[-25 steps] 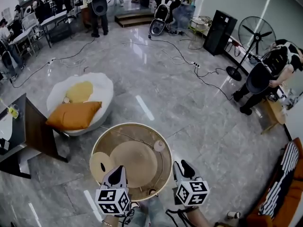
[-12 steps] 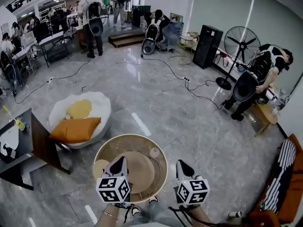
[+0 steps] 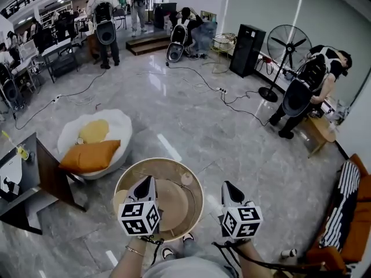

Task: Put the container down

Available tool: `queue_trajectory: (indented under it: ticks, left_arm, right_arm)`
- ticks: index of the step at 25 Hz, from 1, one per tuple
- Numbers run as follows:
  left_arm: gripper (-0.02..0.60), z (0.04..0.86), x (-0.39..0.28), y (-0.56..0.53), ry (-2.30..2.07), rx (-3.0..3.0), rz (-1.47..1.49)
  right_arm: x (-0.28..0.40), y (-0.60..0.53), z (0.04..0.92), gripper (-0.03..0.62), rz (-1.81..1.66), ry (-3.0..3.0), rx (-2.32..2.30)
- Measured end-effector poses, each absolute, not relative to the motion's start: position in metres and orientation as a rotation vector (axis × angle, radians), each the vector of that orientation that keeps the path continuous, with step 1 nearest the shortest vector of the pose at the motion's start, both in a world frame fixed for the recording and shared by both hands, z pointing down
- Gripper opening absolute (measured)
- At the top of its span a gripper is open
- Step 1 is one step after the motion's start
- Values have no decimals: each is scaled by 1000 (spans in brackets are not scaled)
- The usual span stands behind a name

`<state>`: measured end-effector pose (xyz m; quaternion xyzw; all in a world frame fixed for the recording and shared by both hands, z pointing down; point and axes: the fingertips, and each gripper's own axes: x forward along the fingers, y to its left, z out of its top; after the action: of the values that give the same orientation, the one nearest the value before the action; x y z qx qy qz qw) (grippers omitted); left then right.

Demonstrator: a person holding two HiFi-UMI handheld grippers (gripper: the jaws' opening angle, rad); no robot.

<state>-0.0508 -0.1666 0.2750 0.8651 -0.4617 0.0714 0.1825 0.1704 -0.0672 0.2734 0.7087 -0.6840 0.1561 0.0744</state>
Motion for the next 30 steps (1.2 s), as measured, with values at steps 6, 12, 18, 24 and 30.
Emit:
queue_trajectory:
  ticks: [6,12,18,24,30]
  left_arm:
    - [-4,276,-52,-168,-1304,2449,213]
    - [-5,277,-50,-170,-1303,2451,223]
    - [-5,279,-49,-172,-1301,2447,229]
    - [-5,281,-45,-171,-1298,2440,230]
    - [-5,285,-45,-171,-1294,2433,230]
  right_arm:
    - [165,-72,276,6,478,-2055,2109]
    - [164,-78,278,5,463,-2027,2062]
    - [166,-80,279,5,476,-2012,2069]
    - [169,-77,280,5,473,-2005,2061]
    - [164,-79,281,5,445,-1993,2045]
